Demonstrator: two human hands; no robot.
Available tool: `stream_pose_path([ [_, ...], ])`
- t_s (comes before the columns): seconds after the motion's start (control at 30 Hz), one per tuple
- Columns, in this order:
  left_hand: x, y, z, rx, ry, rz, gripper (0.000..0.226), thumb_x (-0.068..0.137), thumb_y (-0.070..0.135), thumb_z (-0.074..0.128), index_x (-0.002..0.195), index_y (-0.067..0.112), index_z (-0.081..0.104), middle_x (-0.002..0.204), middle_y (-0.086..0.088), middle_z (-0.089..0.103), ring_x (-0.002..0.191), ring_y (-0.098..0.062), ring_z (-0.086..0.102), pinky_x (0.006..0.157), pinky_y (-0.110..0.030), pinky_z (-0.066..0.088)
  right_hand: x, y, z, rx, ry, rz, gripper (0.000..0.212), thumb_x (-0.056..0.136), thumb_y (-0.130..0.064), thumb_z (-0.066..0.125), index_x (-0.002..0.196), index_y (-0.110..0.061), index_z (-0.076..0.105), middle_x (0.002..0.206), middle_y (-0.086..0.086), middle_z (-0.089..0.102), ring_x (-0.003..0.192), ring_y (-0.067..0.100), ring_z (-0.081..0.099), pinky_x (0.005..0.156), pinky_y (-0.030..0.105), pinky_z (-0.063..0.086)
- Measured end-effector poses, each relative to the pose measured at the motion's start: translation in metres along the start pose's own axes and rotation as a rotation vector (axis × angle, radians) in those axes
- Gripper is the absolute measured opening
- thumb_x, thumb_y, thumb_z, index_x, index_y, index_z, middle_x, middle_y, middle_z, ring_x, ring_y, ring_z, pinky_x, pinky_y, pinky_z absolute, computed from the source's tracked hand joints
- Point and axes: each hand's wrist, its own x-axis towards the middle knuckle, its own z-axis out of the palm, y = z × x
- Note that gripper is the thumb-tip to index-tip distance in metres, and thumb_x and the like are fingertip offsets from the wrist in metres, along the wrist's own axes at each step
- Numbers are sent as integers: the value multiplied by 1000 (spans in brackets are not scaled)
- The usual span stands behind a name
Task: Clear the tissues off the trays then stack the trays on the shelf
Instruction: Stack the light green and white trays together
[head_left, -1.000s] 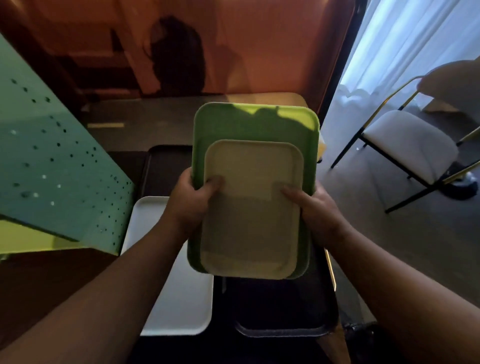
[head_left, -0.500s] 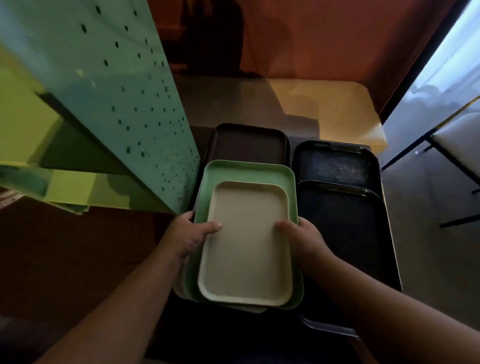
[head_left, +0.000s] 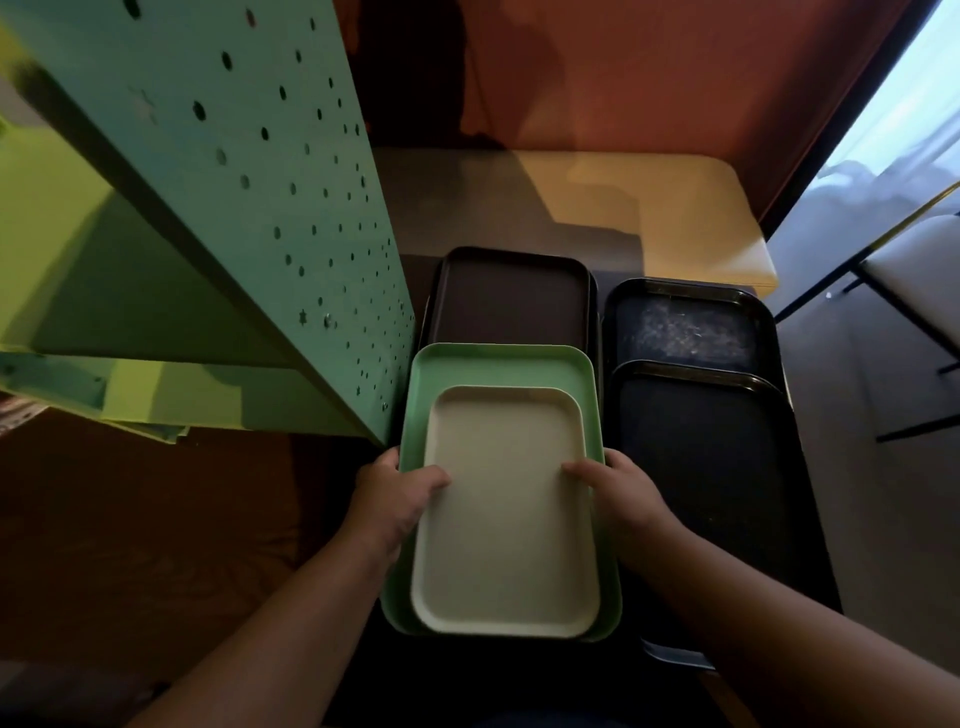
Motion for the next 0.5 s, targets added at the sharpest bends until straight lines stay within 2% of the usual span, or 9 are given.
stream_pose_path([
  [0.07,-5,7,-2,0,-15,-6,68,73,24,74,138,11,57,113,-12,71,97,-31,70,87,-51,59,0,-1,2,18,-3,-1,50,93,-15,68,139,-7,52,119,16,67,102,34,69,77,46,60],
  [0.1,-6,8,-3,1,-15,-10,67,74,23,74,137,11,57,113,-12,72,97,-31,69,89,-51,58,0,-1,2,21,-2,-3,50,93,-15,68,140,-7,52,119,16,67,102,34,69,79,47,60],
  [0.2,-6,8,-5,10,-19,-18,87,59,34,76,140,12,54,117,-11,71,100,-31,69,91,-52,57,-2,0,2,34,3,-10,53,93,-13,67,143,-11,50,121,15,66,105,35,69,90,56,58],
  [0.23,-7,7,-5,11,-20,-18,85,60,33,76,140,12,55,116,-11,72,100,-31,69,90,-52,58,-2,0,1,44,3,-18,54,93,-11,67,144,-13,49,124,14,65,107,35,68,92,57,56],
  [0.3,-6,6,-6,27,-13,6,85,61,35,76,140,13,55,118,-10,71,101,-31,69,90,-52,58,-3,-2,-2,41,-5,-39,58,93,-9,66,146,-16,45,130,12,61,110,33,65,94,55,55],
  [0.4,-5,8,-3,70,-15,39,105,45,46,72,144,17,50,127,-9,68,107,-31,67,92,-51,57,-6,-5,-6,50,-11,-64,66,92,-6,66,151,-20,40,133,8,57,111,30,63,94,53,55],
  [0.5,-8,18,1,97,-24,55,98,51,37,73,143,16,51,124,-10,69,103,-30,69,91,-49,58,-10,-11,-14,94,-17,-71,69,88,-4,69,151,-18,42,131,12,61,110,33,66,93,55,55],
])
